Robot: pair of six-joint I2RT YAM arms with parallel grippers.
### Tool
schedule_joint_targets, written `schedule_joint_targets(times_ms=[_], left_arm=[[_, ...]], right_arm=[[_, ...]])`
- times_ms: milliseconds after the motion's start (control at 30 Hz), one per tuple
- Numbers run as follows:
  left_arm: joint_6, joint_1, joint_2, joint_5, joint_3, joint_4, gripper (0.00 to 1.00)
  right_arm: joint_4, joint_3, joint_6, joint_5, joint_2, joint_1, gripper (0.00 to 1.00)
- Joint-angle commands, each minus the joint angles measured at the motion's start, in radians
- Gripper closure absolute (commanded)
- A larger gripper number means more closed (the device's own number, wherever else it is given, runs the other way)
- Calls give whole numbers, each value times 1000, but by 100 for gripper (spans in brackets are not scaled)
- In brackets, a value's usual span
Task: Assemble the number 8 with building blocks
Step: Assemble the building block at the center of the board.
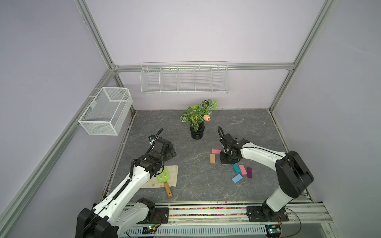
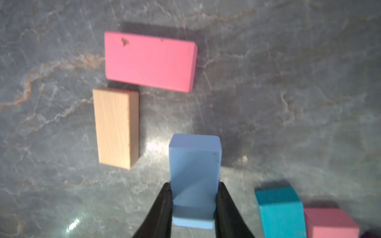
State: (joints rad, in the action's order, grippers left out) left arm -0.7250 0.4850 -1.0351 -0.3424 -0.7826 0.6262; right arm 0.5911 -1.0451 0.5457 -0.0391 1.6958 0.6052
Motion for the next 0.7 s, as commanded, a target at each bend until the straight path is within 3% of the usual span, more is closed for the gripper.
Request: schedule_joint_targets(times_ms=[0, 433, 667], left_arm=[[-4, 5, 4, -8, -14, 1, 1], [0, 4, -7, -12, -14, -7, 0], [3, 4, -11, -12, -16, -10, 0]], right_arm=[[7, -24, 1, 9, 48, -8, 93], [-20, -35, 17, 21, 109, -10, 93], [-22, -47, 20, 23, 123, -10, 88]])
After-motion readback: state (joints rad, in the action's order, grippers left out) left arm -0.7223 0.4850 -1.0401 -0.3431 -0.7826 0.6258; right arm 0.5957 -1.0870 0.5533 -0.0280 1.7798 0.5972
